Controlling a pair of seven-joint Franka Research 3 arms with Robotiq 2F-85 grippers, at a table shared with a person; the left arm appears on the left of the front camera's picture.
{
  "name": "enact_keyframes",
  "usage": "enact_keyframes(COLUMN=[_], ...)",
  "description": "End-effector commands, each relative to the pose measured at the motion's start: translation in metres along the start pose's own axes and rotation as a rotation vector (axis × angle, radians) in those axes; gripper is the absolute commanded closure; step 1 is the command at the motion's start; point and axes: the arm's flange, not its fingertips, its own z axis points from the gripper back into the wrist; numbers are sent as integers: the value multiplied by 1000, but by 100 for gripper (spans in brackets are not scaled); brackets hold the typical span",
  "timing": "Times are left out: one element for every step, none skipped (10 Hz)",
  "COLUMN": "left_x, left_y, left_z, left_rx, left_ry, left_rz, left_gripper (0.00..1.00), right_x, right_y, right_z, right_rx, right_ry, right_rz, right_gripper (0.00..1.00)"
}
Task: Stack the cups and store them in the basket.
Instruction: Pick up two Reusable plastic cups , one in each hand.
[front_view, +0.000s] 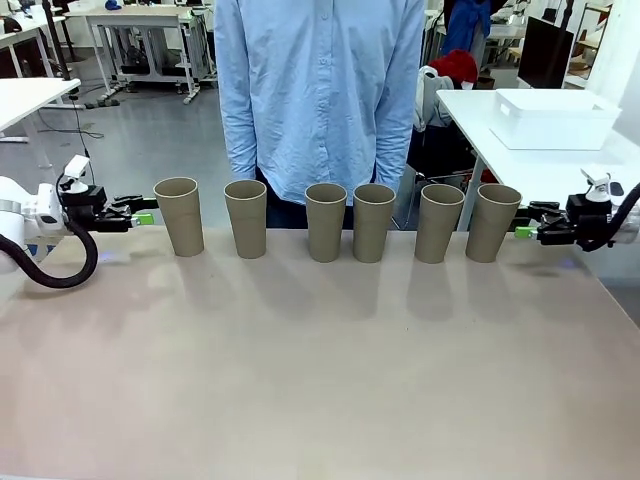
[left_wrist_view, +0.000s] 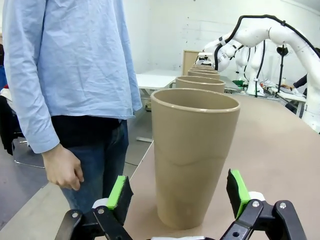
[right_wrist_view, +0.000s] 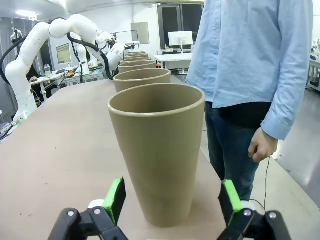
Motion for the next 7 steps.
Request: enact_keyframes(left_x=[-4,-6,-9,-11,-12,-13,-13], left_y=[-3,-3,-4,-4,-4,-4,-3], left_z=[-16,-20,-23,-27,-29,-31,-34], left_rx=[35,40,50,69,64,70,77], left_ry=[-11,-11,-9,-11,-19,-24,-28], left_rz=[-32,-29,-34,-49,-56,-68,-75], left_gripper=[0,0,0,0,0,0,0], right_x=[-3,-3,-4,-4,-4,-5,-6], right_y=[-1,-2,-1,-2,-2,-3,-4], right_z=[-10,-13,-16,-19,-23,-27,-30], right_rx=[35,56,68,65,74,67,65], right_ry=[-7,-24,-30,-29,-37,-45,-54], right_rz=[10,12,10,10,10,7,3], right_gripper=[0,0,0,0,0,0,0])
